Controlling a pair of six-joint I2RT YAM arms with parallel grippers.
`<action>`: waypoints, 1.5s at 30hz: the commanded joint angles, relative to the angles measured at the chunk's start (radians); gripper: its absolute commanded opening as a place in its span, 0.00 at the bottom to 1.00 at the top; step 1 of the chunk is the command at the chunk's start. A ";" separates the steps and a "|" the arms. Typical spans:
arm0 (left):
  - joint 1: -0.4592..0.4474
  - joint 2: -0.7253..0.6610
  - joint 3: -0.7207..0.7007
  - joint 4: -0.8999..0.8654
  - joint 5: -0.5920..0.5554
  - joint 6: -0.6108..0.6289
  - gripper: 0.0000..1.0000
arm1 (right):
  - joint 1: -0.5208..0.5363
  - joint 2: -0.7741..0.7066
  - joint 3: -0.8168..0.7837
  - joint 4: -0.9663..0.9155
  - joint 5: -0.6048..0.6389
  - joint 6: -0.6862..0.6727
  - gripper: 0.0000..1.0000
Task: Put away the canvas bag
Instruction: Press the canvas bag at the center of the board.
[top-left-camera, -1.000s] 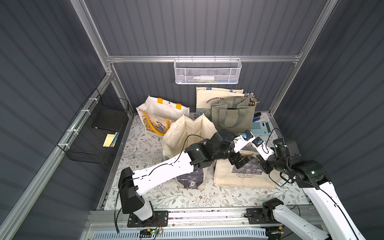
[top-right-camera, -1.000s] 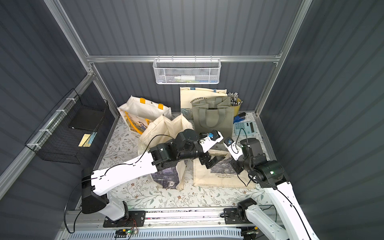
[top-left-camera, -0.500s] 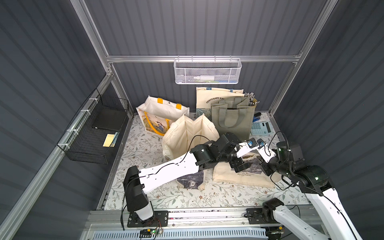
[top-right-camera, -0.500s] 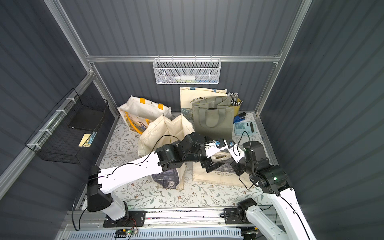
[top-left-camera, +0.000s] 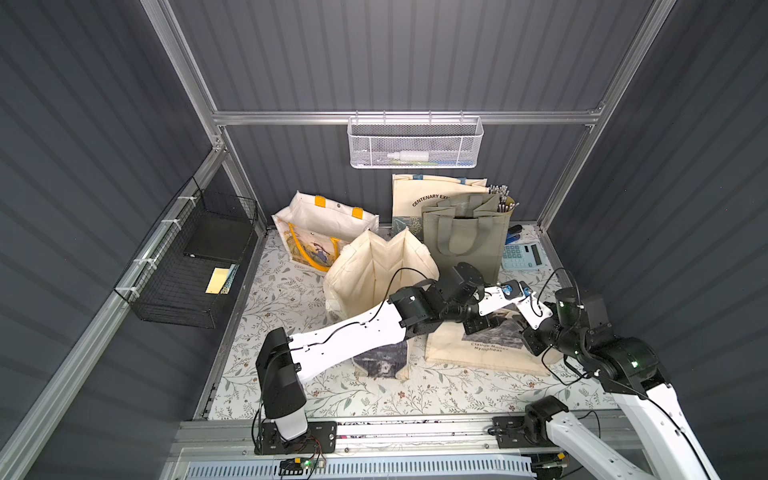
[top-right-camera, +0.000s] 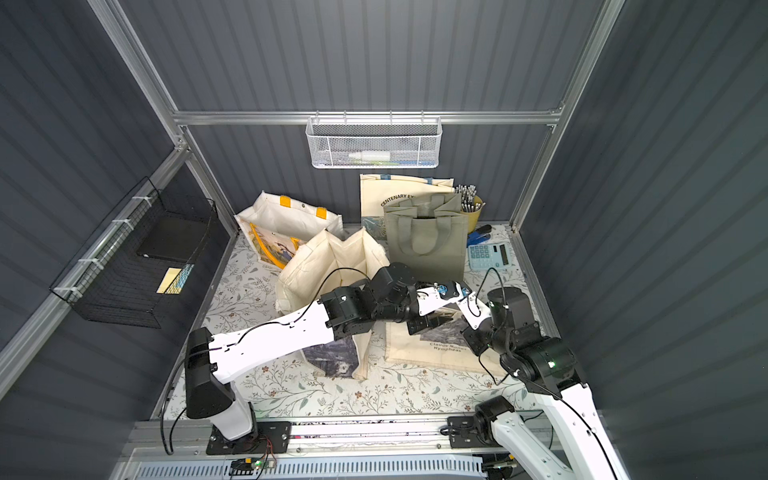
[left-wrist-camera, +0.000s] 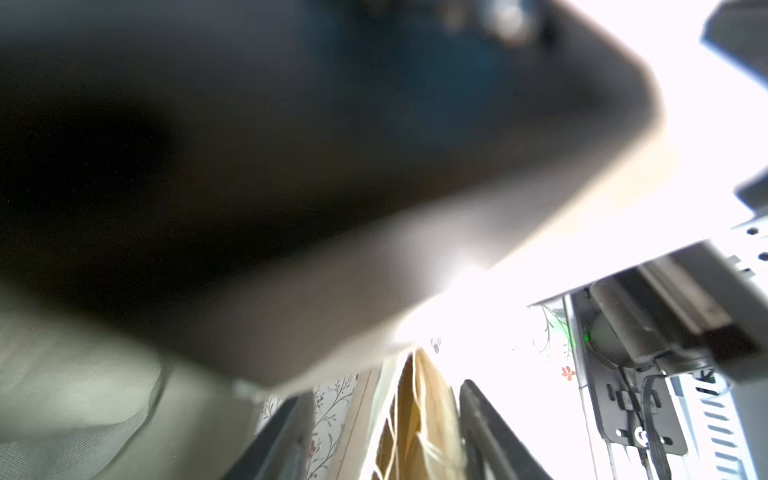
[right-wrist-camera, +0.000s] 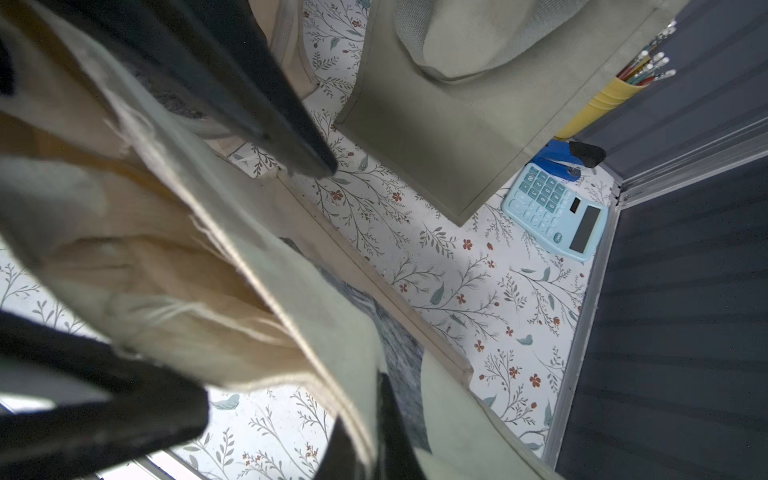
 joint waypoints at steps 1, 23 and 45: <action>-0.006 0.037 0.011 -0.075 0.055 0.034 0.62 | 0.000 -0.008 0.005 0.132 -0.067 0.035 0.00; 0.030 -0.062 -0.206 0.110 -0.013 0.001 0.86 | -0.014 -0.014 -0.025 0.172 -0.164 0.053 0.00; 0.054 -0.079 -0.209 0.095 -0.076 0.010 0.00 | -0.038 -0.068 -0.059 0.273 -0.091 -0.002 0.46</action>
